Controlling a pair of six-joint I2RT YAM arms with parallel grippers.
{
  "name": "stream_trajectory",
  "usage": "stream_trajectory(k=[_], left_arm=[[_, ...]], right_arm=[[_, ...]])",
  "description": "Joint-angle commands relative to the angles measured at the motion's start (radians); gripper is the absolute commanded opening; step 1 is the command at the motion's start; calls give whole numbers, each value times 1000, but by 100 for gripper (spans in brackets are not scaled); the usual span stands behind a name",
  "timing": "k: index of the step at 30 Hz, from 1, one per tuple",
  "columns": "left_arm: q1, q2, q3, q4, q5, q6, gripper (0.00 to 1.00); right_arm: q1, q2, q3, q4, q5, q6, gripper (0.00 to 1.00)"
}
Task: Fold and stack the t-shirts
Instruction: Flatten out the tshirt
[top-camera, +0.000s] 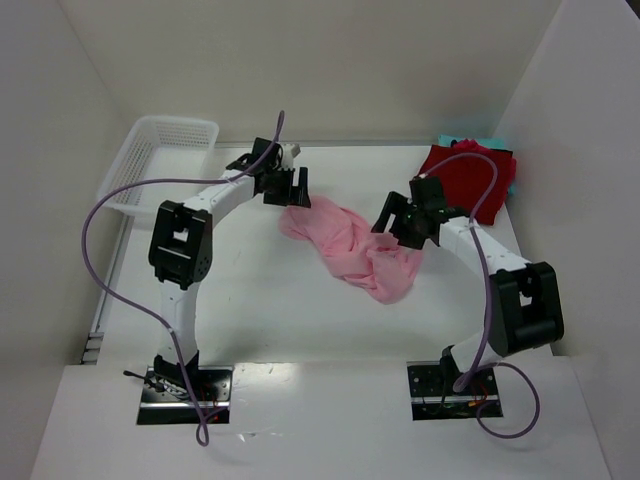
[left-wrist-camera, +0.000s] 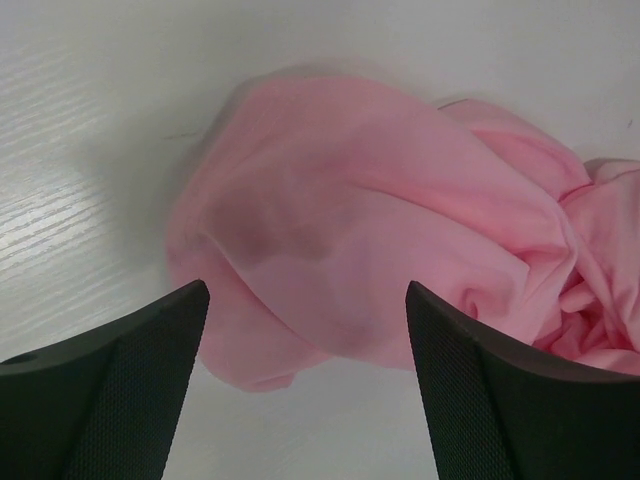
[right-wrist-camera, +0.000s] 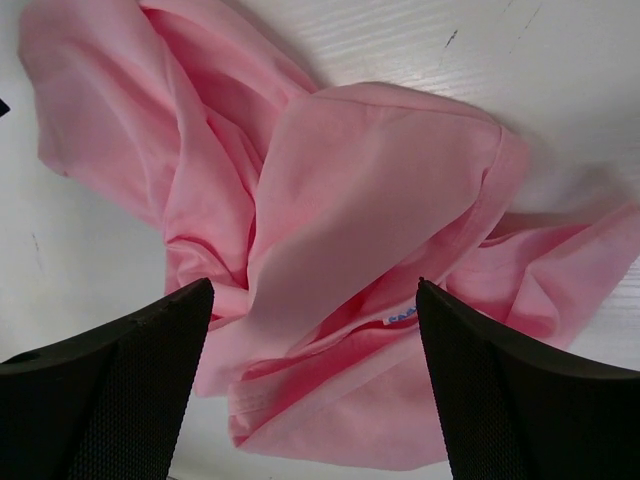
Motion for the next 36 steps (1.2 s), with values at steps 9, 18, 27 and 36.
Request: stream_trajectory(k=[9,18,27,36], left_arm=[[15,89,60,-14,24,34,83],[15,120,83,-15,35,43,81],[15,157,103,-4,93,23,33],[33,41,83,28,58,14,0]], right_arm=[[4,54,-6,57,-25,12,80],[4,107,13,91,-52,23,57],[4,108,66,60,-13,14,6],[4,79,370,-60,99,-57,0]])
